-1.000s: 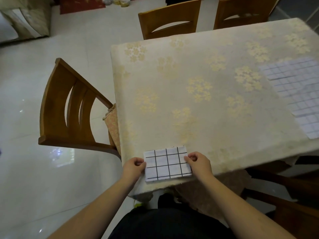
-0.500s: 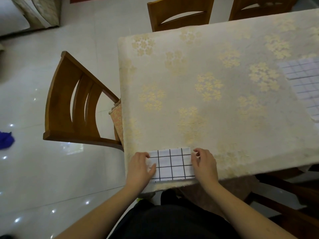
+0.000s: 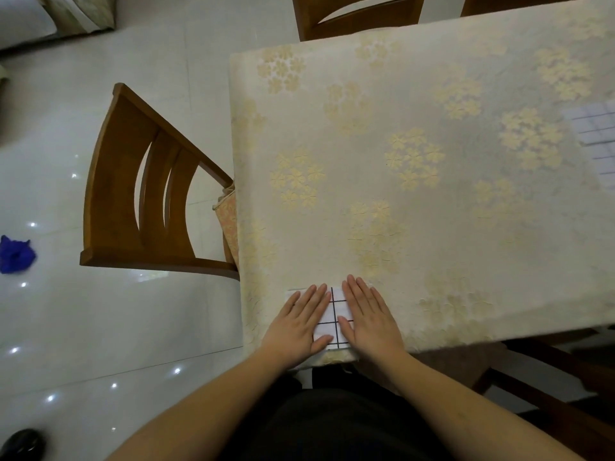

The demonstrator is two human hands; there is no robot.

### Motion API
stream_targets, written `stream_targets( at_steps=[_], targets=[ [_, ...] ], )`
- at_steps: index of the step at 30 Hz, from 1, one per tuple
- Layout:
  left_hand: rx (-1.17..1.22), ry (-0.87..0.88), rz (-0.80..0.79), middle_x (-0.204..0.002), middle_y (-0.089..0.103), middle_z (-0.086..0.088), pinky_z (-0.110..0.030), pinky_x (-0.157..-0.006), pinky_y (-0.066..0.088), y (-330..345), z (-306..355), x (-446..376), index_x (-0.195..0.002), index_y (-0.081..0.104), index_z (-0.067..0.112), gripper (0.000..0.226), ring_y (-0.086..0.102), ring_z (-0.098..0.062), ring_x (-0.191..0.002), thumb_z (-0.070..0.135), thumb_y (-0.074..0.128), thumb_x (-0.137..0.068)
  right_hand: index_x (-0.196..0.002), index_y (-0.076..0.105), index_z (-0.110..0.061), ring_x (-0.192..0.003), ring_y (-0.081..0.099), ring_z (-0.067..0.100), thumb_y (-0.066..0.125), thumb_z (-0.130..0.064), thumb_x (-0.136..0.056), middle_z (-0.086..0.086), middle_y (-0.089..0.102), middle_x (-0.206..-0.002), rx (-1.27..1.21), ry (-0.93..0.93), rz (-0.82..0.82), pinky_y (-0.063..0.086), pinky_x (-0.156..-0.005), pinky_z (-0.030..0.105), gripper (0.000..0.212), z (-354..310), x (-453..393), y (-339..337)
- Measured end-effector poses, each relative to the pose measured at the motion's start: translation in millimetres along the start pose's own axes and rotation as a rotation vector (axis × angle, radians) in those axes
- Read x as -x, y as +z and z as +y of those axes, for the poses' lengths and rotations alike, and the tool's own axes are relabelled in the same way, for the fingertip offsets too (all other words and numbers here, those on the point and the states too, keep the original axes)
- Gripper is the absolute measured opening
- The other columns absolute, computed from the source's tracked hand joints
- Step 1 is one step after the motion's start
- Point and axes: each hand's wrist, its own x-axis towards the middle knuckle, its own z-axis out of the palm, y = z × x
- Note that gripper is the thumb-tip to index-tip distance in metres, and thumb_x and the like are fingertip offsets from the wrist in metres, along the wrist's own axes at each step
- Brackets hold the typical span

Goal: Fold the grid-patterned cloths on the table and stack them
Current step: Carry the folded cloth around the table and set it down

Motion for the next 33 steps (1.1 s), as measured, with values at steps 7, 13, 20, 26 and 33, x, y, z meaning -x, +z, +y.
stream_targets(
  at_steps=[7, 13, 20, 26, 33],
  targets=[
    [0.007, -0.081, -0.044, -0.163, 0.011, -0.009, -0.044, -0.117, 0.012, 2, -20, 11, -0.155, 0.014, 0.009, 0.1, 0.007, -0.022, -0.15, 0.079, 0.031, -0.086, -0.155, 0.017, -0.009, -0.15, 0.009, 0.02, 0.037, -0.053, -0.092, 0.01, 0.011, -0.163, -0.017, -0.023, -0.025, 0.006, -0.119, 0.037, 0.079, 2, 0, 0],
    [-0.006, -0.089, -0.106, -0.164, -0.003, -0.007, -0.042, -0.118, 0.0, 3, -28, 12, -0.155, -0.002, 0.011, 0.116, -0.008, -0.021, -0.149, 0.089, 0.032, -0.076, -0.153, 0.018, -0.003, -0.15, 0.006, 0.023, 0.036, -0.057, -0.092, 0.014, 0.012, -0.162, 0.005, -0.038, -0.018, 0.006, -0.119, 0.038, 0.083, 3, 0, 0],
    [-0.059, -0.074, -0.154, -0.152, -0.041, -0.001, -0.041, -0.117, -0.017, -6, -25, 10, -0.142, -0.038, 0.018, 0.121, -0.034, -0.019, -0.141, 0.09, 0.032, -0.074, -0.153, 0.016, -0.003, -0.149, 0.009, 0.024, 0.035, -0.058, -0.092, 0.015, 0.012, -0.162, 0.01, -0.047, -0.042, 0.004, -0.119, 0.038, 0.084, 1, 0, -3],
    [-0.037, -0.086, -0.216, -0.159, -0.029, -0.001, -0.044, -0.121, -0.005, -23, -23, 10, -0.15, -0.024, 0.017, 0.112, -0.022, -0.021, -0.147, 0.083, 0.034, -0.08, -0.155, 0.004, -0.01, -0.149, -0.009, 0.017, 0.031, -0.059, -0.093, 0.009, -0.001, -0.163, 0.014, -0.066, -0.059, -0.01, -0.119, 0.031, 0.084, 5, -2, -5],
    [0.06, -0.234, 0.008, -0.151, 0.038, -0.006, -0.043, -0.111, 0.032, -82, -18, 18, -0.151, 0.026, 0.017, 0.071, 0.038, -0.024, -0.136, 0.064, 0.025, -0.096, -0.155, 0.009, -0.014, -0.15, 0.005, 0.024, 0.036, -0.047, -0.095, 0.009, 0.007, -0.163, 0.047, -0.029, -0.064, -0.004, -0.12, 0.037, 0.073, -16, -9, -41]
  ],
)
